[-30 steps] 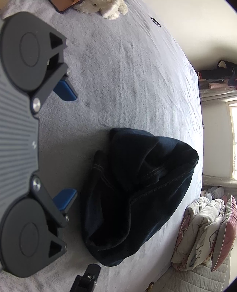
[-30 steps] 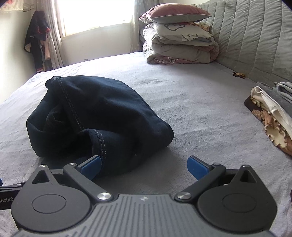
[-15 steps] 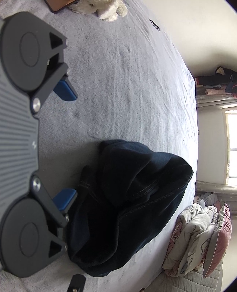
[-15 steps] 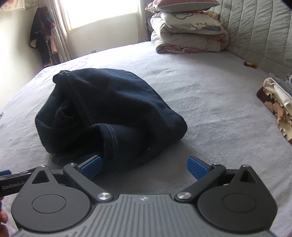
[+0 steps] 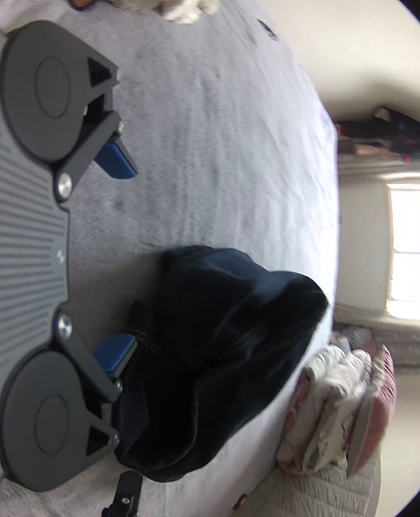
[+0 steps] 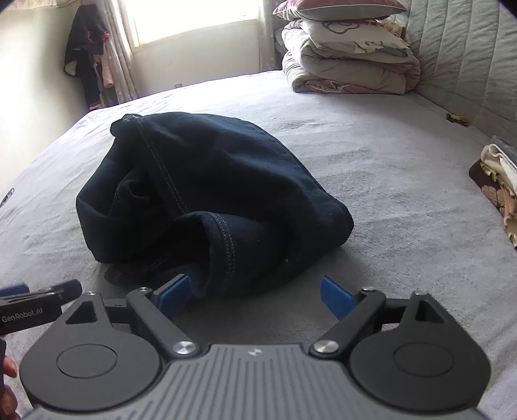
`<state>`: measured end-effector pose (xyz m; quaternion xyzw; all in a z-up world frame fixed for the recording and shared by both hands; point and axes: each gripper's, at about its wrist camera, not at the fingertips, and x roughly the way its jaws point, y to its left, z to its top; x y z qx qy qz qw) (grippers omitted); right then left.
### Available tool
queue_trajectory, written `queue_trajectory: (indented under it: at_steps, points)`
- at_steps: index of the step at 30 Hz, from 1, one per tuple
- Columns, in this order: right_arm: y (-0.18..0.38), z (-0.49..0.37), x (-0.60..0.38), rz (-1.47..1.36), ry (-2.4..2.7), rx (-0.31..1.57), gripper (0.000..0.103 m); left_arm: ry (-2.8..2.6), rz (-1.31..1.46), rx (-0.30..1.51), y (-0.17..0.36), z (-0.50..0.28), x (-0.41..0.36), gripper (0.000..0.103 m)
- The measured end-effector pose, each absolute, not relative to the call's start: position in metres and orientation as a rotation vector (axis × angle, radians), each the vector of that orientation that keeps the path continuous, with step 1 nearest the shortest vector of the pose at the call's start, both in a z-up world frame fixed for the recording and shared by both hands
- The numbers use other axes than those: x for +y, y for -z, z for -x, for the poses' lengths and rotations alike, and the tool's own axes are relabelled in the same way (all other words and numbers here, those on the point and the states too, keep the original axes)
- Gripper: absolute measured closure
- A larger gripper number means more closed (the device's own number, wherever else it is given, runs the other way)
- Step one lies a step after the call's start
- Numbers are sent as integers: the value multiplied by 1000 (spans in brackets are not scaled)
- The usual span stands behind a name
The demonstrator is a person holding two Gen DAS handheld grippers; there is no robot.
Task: Fold clothes
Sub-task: 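Move both grippers toward the crumpled dark blue jeans on the bed, then grasp the jeans with the right gripper and lift them off the bed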
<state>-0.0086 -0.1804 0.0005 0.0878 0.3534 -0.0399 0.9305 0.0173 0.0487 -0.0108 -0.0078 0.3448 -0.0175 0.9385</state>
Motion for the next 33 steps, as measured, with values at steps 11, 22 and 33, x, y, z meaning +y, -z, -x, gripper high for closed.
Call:
queue_trajectory:
  at_steps: [11,22,33]
  points:
    - [14,-1,-167,-168,43,731,15,92,15,682,11,-27,57,0]
    - [31,-17,-170,-178,16,799,63,114,100,728,22,-45,65,1]
    - [12,-11,-187,-67,160,680,92,102,189,743,26,-52,81,2]
